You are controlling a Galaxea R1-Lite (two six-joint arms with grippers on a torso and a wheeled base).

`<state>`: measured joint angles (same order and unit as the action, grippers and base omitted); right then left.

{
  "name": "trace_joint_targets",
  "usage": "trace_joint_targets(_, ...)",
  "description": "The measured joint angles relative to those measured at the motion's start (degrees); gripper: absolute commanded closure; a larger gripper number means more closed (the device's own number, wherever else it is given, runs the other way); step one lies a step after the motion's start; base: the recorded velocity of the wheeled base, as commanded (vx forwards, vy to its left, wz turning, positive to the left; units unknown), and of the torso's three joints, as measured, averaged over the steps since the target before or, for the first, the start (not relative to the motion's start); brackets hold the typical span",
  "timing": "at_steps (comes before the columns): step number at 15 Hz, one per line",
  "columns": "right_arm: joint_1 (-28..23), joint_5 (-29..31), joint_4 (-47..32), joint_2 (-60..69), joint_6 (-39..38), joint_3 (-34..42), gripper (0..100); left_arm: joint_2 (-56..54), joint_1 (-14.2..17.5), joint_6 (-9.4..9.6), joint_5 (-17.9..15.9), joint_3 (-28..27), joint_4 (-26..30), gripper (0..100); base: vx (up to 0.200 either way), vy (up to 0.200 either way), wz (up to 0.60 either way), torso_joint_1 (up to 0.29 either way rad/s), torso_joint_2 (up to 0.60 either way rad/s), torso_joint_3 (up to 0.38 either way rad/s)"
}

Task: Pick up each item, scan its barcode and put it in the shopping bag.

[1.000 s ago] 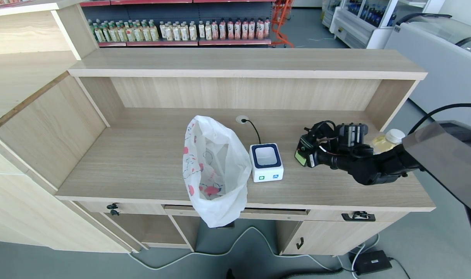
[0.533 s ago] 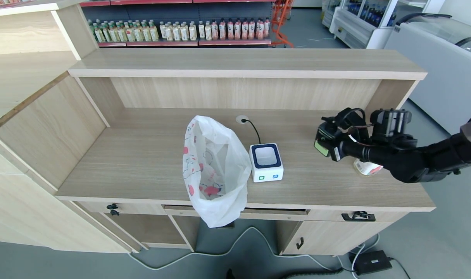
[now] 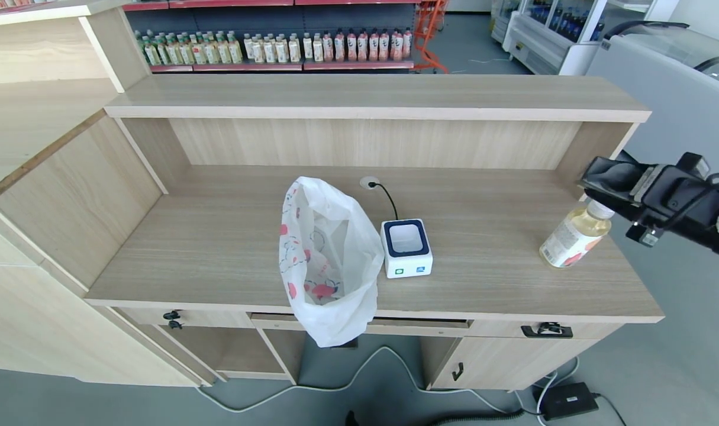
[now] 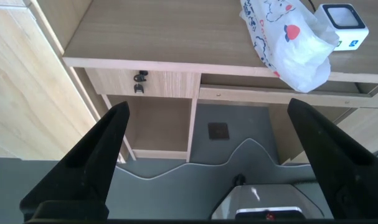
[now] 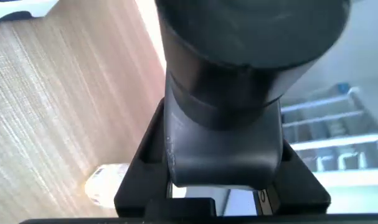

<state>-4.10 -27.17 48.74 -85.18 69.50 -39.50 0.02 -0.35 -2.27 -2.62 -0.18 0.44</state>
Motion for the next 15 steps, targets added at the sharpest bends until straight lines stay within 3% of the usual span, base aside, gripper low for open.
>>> trace_joint_targets(7, 3.46, -20.44, 2.69, 13.76, 50.47, 5.83, 100, 0.0, 0.0, 0.02, -0.02, 0.0, 0.0, 0, 0.0, 0.0, 0.0, 0.0, 0.0, 0.0)
trace_joint_targets(10, 15.97, -24.48, 4.02, 15.6, 60.87, 6.07, 100, 0.0, 0.0, 0.02, -0.02, 0.0, 0.0, 0, 0.0, 0.0, 0.0, 0.0, 0.0, 0.0)
trace_joint_targets(13, 33.63, -24.17, 5.01, 15.14, 66.21, 5.96, 100, 0.0, 0.0, 0.02, -0.02, 0.0, 0.0, 0, 0.0, 0.0, 0.0, 0.0, 0.0, 0.0)
trace_joint_targets(15, 42.33, -23.03, 5.32, 14.04, 71.08, 5.66, 100, 0.0, 0.0, 0.02, -0.02, 0.0, 0.0, 0, 0.0, 0.0, 0.0, 0.0, 0.0, 0.0)
